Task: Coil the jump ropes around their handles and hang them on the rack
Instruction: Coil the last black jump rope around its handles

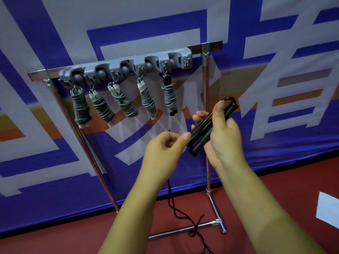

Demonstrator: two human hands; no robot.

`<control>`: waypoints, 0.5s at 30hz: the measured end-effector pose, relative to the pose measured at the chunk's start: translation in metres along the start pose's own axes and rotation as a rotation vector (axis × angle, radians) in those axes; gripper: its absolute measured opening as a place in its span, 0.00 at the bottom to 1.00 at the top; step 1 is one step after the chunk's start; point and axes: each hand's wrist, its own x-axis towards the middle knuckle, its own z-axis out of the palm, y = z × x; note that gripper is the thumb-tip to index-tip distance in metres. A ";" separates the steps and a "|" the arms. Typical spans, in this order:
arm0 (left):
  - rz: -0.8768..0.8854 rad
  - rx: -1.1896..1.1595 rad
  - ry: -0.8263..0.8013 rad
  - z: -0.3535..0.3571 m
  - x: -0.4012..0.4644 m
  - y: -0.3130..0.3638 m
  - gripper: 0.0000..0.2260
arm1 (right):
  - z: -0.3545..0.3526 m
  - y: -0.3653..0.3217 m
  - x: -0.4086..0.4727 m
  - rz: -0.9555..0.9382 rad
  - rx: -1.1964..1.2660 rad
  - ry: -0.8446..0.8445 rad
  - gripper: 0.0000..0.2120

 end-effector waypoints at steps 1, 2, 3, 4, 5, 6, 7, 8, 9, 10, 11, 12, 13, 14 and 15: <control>0.007 0.010 0.000 -0.003 0.000 0.001 0.15 | 0.000 0.000 0.000 0.008 0.007 0.000 0.13; 0.007 0.011 -0.005 -0.005 0.000 0.002 0.16 | 0.001 0.000 -0.001 0.018 0.019 0.002 0.13; -0.013 -0.015 -0.024 -0.006 -0.001 0.004 0.16 | 0.002 0.001 -0.001 0.031 0.038 0.008 0.13; -0.048 -0.078 -0.072 -0.007 -0.002 0.004 0.15 | 0.003 0.000 0.000 0.043 0.063 0.020 0.13; -0.097 -0.165 -0.143 -0.006 -0.005 0.006 0.14 | 0.005 0.000 0.001 0.049 0.086 0.035 0.14; -0.138 -0.249 -0.220 -0.004 -0.008 0.006 0.13 | 0.006 -0.001 0.002 0.048 0.100 0.047 0.14; -0.167 -0.310 -0.282 -0.002 -0.010 0.006 0.12 | 0.007 -0.002 0.004 0.048 0.106 0.051 0.15; -0.182 -0.350 -0.319 -0.002 -0.012 0.005 0.10 | 0.007 -0.002 0.005 0.050 0.107 0.053 0.15; -0.194 -0.388 -0.343 -0.003 -0.013 0.005 0.09 | 0.007 -0.001 0.005 0.055 0.110 0.058 0.15; -0.203 -0.428 -0.367 -0.004 -0.014 0.004 0.08 | 0.006 -0.001 0.006 0.057 0.114 0.068 0.15; -0.221 -0.471 -0.396 -0.005 -0.015 0.003 0.07 | 0.006 0.000 0.006 0.055 0.125 0.079 0.15; -0.241 -0.508 -0.429 -0.006 -0.016 0.001 0.07 | 0.006 -0.001 0.006 0.050 0.142 0.093 0.16; -0.261 -0.536 -0.456 -0.006 -0.018 0.001 0.08 | 0.007 -0.002 0.007 0.046 0.163 0.106 0.16; -0.272 -0.551 -0.464 -0.005 -0.020 -0.002 0.08 | 0.008 -0.003 0.007 0.047 0.176 0.113 0.17; -0.277 -0.565 -0.455 -0.004 -0.022 -0.004 0.07 | 0.009 -0.005 0.007 0.053 0.179 0.116 0.17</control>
